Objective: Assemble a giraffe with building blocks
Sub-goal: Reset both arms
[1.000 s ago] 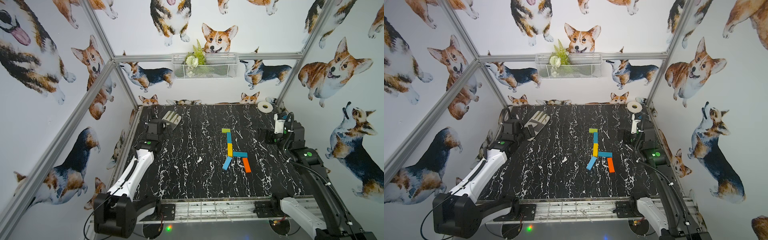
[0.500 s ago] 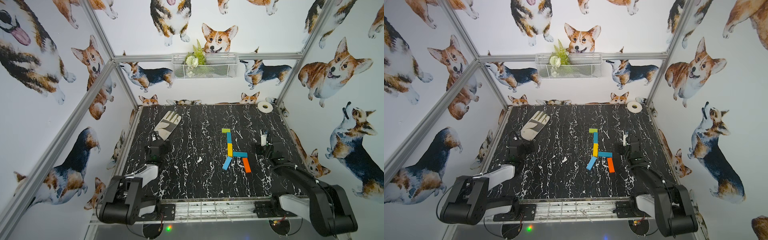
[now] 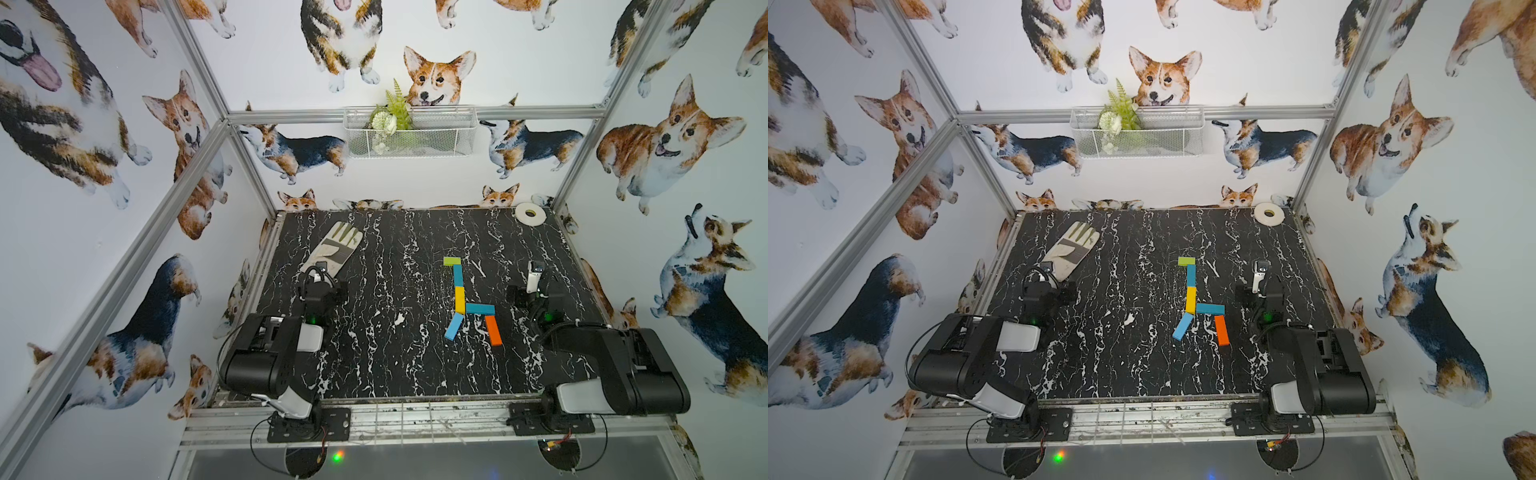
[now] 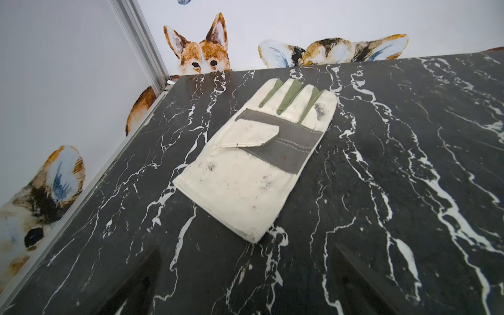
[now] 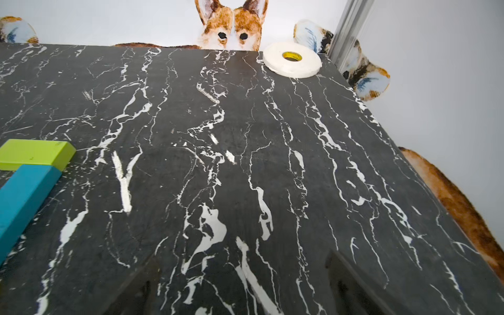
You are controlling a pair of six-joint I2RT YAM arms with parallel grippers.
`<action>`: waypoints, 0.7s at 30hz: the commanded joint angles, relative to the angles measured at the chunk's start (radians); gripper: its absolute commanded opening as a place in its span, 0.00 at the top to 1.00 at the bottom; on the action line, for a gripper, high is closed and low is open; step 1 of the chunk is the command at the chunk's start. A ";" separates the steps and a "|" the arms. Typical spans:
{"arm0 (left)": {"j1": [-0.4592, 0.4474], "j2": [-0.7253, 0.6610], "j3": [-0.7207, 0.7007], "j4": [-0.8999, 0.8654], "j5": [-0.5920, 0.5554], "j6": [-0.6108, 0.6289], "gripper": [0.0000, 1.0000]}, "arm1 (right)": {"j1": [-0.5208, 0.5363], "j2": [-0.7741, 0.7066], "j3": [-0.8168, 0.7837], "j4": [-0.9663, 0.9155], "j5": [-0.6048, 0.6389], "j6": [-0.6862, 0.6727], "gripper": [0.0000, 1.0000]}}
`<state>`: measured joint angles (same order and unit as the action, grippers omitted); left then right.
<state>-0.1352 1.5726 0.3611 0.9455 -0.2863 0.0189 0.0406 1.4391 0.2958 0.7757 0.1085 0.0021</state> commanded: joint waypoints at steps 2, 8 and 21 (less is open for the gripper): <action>0.011 0.002 0.017 0.002 0.012 0.003 0.00 | -0.053 0.030 0.041 0.066 -0.128 0.066 0.01; 0.011 0.000 0.012 0.007 0.013 0.003 0.00 | -0.054 0.009 0.038 0.032 -0.128 0.062 0.01; 0.010 0.000 0.012 0.004 0.012 0.001 0.00 | -0.054 0.015 0.049 0.017 -0.130 0.057 0.01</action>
<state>-0.1249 1.5723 0.3721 0.9325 -0.2745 0.0185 -0.0135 1.4502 0.3397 0.7685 -0.0113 0.0555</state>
